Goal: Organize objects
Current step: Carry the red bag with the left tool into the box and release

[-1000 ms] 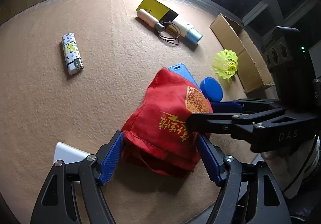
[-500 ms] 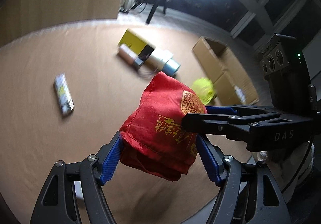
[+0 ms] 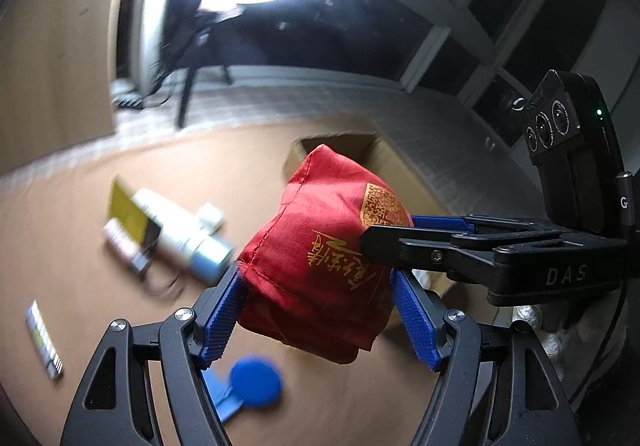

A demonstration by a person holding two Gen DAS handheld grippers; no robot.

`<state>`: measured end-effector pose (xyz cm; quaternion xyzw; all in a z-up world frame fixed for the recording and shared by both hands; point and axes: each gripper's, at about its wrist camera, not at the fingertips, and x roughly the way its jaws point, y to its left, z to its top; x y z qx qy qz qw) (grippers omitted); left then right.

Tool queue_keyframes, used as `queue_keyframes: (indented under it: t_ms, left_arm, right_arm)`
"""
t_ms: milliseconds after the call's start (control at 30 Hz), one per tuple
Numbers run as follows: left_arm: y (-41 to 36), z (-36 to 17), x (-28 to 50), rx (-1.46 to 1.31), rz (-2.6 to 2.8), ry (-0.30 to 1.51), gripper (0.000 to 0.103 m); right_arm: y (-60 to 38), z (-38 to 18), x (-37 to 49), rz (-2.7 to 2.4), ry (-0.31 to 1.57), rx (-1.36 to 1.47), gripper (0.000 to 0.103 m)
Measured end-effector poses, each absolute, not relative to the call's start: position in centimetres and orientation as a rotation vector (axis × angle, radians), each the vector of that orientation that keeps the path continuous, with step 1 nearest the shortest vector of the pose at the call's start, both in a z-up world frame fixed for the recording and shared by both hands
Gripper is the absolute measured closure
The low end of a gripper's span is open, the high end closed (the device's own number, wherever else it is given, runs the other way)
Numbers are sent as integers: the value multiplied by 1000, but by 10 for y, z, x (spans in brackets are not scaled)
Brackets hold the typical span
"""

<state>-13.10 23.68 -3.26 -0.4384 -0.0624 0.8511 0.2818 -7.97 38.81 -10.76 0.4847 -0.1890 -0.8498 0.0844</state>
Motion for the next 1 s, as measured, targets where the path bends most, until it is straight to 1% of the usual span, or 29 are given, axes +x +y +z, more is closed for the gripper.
queue_keyframes:
  t_ms: [233,433,567,667,833,1000]
  left_arm:
    - [303,-30,-172,-1156,2238,-167,28]
    - [337,-53,-197,-1189,2217,-167,28]
    - [345,-63,-205,-1223,2228,-158,27]
    - [343,-68,-206,-1239,2235,-171,22]
    - [337,-66,-199,-1229,2252,-114,22]
    - [316,-61,-190,-1235,2263,-120,22]
  right_arm:
    - [448,-104,-93,-2605,-598,1437,37]
    - [479,-117,-103,-2611,-614,1481,37]
    - [486,-120,-103,-2668,-549,1475,37]
    - [488,-119,-102,-2679,-551,1464,37]
    - [483,-119,-102,-2673,-549,1467,37]
    - [467,-120,-99,-2663,-536,1470,37]
